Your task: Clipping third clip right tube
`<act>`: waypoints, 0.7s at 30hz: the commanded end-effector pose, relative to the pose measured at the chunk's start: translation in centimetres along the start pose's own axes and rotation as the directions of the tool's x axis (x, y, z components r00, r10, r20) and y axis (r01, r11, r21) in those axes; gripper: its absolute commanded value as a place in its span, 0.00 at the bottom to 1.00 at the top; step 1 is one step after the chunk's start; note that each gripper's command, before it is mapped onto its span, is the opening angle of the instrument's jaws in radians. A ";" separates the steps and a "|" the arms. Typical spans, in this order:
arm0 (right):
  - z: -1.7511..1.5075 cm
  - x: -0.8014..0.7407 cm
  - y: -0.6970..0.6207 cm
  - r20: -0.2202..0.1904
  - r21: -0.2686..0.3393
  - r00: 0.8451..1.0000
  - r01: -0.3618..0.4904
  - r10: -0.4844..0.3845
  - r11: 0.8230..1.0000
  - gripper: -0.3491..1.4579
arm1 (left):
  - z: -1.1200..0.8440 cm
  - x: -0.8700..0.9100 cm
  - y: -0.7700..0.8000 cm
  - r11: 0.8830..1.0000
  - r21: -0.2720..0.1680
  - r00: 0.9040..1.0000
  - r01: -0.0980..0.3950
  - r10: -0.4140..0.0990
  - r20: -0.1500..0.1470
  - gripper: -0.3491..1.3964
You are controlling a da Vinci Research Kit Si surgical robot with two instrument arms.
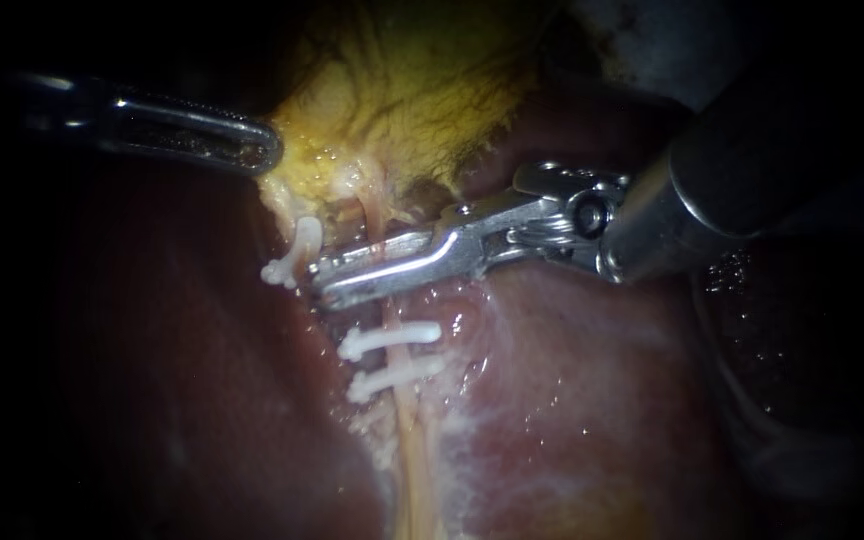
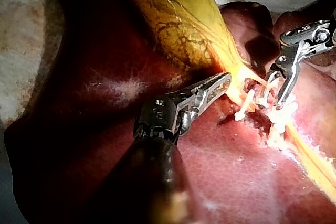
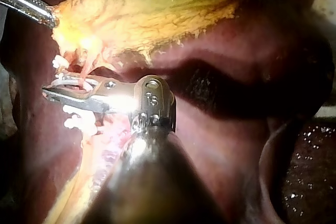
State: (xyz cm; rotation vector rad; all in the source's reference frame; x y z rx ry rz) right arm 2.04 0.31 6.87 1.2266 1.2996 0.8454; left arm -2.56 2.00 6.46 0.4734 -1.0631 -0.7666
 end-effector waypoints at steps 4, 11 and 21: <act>-0.01 0.00 0.00 0.001 -0.003 1.000 -0.012 0.012 1.000 0.07 | 0.00 0.00 0.00 1.000 0.000 1.000 0.000 0.000 0.000 0.00; -0.04 -0.03 0.06 0.006 -0.006 0.999 -0.032 0.032 0.999 0.00 | 0.00 0.00 0.00 1.000 0.000 1.000 0.000 0.000 0.000 0.00; -0.03 -0.06 0.07 0.007 -0.005 1.000 -0.030 0.030 1.000 0.00 | 0.00 0.01 0.00 1.000 0.000 1.000 0.000 0.000 0.000 0.00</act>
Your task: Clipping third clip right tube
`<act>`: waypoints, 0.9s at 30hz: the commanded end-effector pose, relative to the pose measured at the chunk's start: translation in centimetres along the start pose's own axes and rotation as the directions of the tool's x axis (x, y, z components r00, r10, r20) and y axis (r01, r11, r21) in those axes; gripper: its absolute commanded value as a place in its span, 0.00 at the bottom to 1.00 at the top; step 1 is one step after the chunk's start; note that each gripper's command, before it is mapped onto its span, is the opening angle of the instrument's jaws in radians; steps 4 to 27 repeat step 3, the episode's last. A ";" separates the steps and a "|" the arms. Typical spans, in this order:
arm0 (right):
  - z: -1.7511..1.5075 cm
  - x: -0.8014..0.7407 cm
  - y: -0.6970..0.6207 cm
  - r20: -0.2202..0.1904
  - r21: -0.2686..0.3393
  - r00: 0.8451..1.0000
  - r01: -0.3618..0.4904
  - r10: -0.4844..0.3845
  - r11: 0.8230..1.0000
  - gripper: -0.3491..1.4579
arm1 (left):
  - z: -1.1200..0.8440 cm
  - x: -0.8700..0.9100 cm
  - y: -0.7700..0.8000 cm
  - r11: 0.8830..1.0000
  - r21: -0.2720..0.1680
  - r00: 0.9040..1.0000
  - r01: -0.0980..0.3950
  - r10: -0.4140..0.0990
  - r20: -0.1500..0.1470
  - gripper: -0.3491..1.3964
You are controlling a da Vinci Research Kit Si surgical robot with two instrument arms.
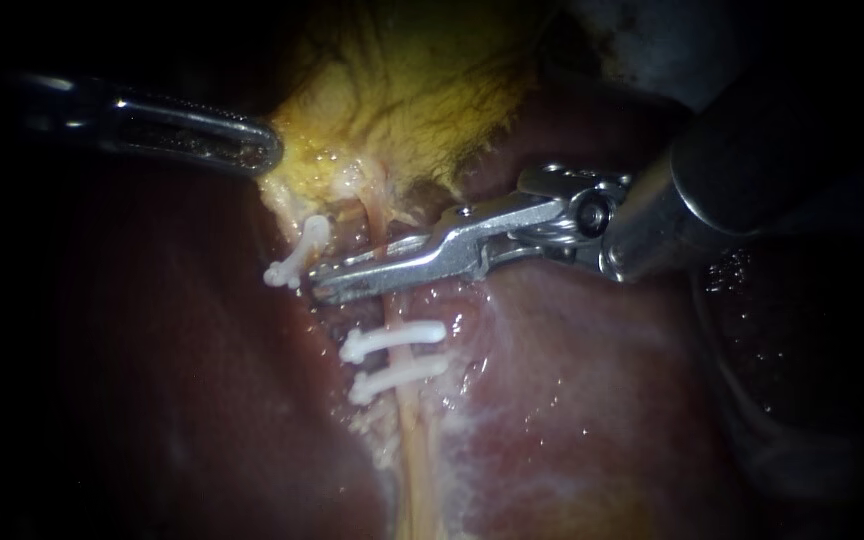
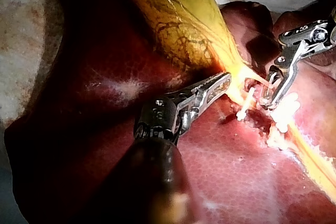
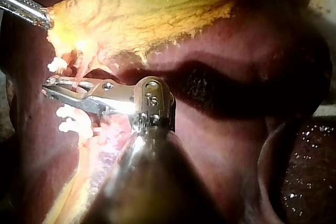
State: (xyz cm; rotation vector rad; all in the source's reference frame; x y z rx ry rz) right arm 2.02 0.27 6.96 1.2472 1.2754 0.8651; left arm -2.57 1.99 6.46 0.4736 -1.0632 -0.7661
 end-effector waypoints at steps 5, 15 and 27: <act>-0.01 -0.01 0.03 0.001 0.000 1.000 0.002 -0.002 1.000 0.00 | 0.00 0.00 0.00 1.000 0.000 1.000 0.000 0.000 0.000 0.00; -0.01 -0.01 0.03 0.001 0.000 1.000 0.002 -0.002 1.000 0.00 | 0.00 0.00 0.00 1.000 0.000 1.000 0.000 0.000 0.000 0.00; -0.01 -0.01 0.03 0.001 0.000 1.000 0.002 -0.002 1.000 0.00 | 0.00 0.00 0.00 1.000 0.000 1.000 0.000 0.000 0.000 0.00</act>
